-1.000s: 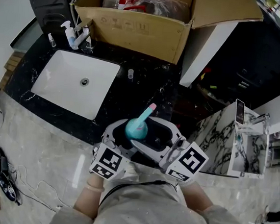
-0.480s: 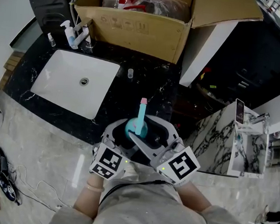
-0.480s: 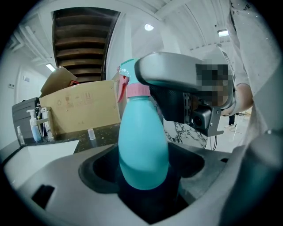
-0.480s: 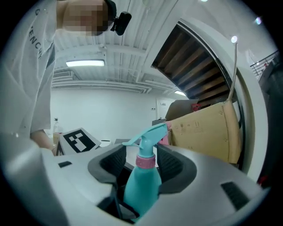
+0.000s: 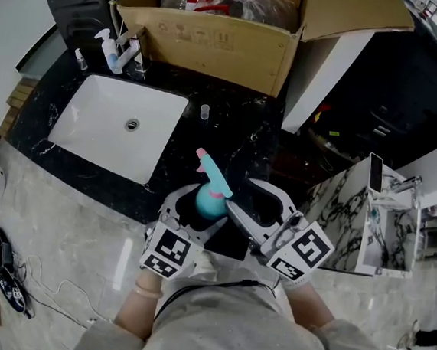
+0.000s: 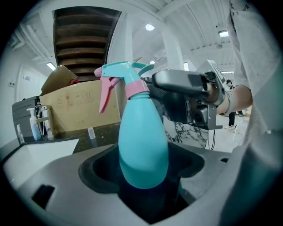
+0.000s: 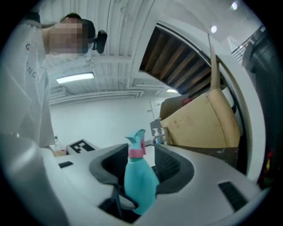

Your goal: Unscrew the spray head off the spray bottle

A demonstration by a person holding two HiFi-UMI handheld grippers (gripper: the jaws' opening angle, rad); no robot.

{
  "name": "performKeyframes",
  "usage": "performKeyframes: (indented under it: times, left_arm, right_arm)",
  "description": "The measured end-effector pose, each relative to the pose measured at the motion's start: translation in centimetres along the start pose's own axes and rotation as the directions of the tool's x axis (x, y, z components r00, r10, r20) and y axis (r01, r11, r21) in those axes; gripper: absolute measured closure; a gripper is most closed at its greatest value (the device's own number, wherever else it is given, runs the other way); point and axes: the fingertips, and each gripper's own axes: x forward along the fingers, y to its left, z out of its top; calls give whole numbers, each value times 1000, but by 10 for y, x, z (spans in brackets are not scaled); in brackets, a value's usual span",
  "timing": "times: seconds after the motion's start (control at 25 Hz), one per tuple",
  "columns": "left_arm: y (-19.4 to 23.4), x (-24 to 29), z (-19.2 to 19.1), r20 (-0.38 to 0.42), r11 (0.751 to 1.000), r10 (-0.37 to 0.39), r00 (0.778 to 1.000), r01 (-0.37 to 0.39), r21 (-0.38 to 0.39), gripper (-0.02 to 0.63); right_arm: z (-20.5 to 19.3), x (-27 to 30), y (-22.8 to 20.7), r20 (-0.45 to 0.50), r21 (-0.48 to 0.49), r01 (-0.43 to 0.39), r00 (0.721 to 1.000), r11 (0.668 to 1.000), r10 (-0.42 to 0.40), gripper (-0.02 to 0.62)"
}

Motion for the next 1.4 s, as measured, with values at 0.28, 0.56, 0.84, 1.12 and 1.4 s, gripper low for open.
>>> performKeyframes:
  times: [0.28, 0.56, 0.84, 1.12, 1.4]
  left_arm:
    - [1, 0, 0, -5, 1000, 3, 1000, -3, 2, 252]
    - [0, 1, -1, -9, 1000, 2, 1000, -2, 4, 253]
    - [0, 1, -2, -13, 1000, 1, 1000, -1, 5, 253]
    - [0, 1, -3, -13, 1000, 6, 1000, -6, 2, 252]
    - [0, 2, -4, -18, 1000, 7, 1000, -7, -3, 252]
  right_arm:
    - [-11, 43, 19, -136, -26, -88, 987, 996, 83, 356]
    - [-8, 51, 16, -163, -73, -96, 983, 993, 83, 417]
    - [4, 49, 17, -113, -113, -115, 988, 987, 102, 433]
    - [31, 45, 16, -34, -104, -136, 991, 985, 133, 436]
    - [56, 42, 17, 26, -92, -156, 987, 983, 159, 437]
